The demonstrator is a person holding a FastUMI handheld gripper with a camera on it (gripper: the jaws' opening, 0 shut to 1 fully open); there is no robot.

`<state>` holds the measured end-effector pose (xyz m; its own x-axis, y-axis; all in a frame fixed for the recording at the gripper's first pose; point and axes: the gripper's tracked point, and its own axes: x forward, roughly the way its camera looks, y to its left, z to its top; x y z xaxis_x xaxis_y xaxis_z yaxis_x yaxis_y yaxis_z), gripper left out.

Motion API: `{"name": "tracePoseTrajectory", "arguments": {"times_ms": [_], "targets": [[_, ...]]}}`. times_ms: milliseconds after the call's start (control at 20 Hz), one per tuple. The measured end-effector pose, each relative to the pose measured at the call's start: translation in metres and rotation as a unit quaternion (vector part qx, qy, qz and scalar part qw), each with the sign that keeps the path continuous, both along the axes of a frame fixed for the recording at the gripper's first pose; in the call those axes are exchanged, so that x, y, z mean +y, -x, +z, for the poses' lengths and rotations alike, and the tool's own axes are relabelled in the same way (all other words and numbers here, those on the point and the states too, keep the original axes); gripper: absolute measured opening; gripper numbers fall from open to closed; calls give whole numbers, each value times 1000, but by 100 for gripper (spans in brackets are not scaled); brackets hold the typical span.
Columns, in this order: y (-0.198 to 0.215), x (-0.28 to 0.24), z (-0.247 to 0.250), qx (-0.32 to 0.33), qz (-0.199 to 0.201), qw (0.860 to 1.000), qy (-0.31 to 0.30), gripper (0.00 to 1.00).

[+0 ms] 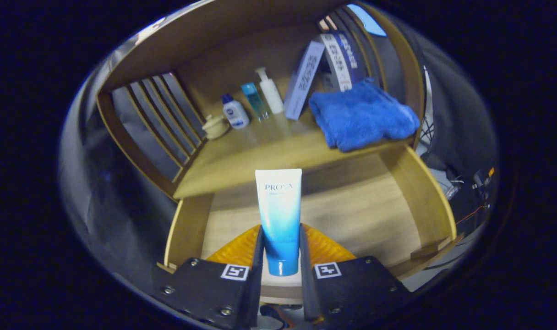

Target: Pull open the drawer, take out the items inside it, and place them on the countertop above the cabinet.

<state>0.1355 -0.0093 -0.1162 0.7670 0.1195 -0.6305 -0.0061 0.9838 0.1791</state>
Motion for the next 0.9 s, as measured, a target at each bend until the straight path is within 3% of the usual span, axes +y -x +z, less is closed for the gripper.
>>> {"name": "tracePoseTrajectory", "arguments": {"times_ms": [250,500,900], "targets": [[-10,2,78,-112,-3,993,21,37],[-35,20,110,-184,-2,982,49,37],[-91,49,60,-174,6,982,77,37]]}}
